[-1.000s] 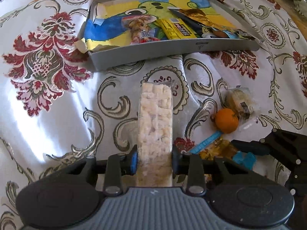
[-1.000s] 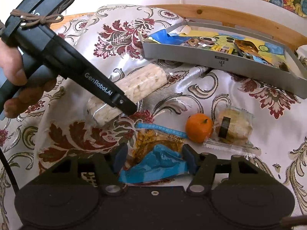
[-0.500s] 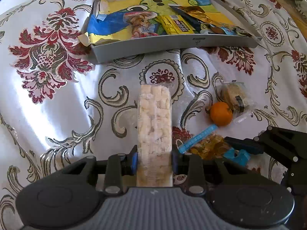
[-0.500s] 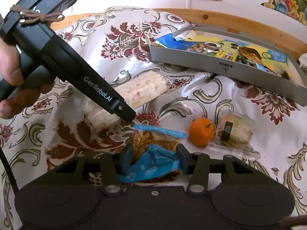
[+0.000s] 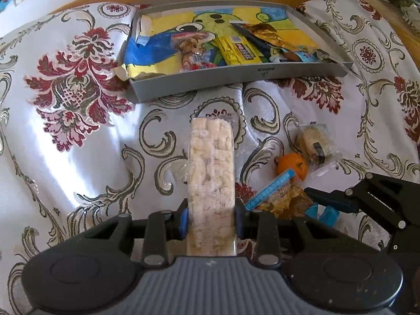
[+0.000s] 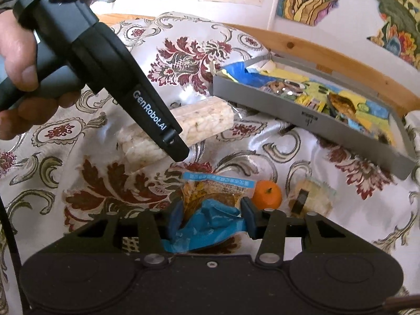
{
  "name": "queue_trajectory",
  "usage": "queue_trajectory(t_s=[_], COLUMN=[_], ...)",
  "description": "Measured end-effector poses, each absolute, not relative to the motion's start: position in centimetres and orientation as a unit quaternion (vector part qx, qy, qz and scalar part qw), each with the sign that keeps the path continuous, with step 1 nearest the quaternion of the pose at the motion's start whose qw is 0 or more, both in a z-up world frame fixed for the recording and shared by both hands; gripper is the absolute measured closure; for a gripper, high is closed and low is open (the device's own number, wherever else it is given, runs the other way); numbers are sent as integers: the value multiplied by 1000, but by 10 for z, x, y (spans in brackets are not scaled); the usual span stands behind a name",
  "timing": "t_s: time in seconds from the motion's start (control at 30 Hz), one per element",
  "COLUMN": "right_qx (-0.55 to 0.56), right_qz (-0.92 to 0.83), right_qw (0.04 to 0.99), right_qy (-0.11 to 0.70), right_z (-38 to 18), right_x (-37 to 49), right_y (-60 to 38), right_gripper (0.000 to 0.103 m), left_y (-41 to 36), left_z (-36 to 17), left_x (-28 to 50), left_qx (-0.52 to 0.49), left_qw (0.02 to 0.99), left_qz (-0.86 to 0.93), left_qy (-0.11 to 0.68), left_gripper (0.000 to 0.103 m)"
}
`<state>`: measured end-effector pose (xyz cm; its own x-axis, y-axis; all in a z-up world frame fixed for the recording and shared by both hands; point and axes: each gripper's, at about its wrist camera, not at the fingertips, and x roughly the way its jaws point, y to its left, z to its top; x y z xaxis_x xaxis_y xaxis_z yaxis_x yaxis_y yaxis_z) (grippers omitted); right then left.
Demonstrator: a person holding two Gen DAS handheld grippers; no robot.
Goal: Organize snacks
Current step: 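Lift the rice-cake bar with the left gripper while the right lifts the blue-orange packet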
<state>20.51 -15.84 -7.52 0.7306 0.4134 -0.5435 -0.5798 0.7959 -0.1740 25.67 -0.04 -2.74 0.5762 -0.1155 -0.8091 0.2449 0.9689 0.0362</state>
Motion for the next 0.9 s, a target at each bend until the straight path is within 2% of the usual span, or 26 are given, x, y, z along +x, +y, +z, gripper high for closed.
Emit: queue_trajectory(t_s=[0.1,0.13,0.9], right_qx=[-176,-179,-219], right_qz=[267,265,283], right_qw=[918,919,916], right_qy=[235,230,184], right_z=[-71,-70,-61], right_x=[204,203,185], right_y=[-160,-161,-157], right_gripper=[57,67,72], left_y=[-1,-2,-5], left_z=[-23,-21,-2], left_x=[254,253,241], left_qx=[71,71,72], left_qw=[888,890,900], left_qz=[-99,-98,-84], left_qy=[442,441,422], left_gripper=[68,68,67])
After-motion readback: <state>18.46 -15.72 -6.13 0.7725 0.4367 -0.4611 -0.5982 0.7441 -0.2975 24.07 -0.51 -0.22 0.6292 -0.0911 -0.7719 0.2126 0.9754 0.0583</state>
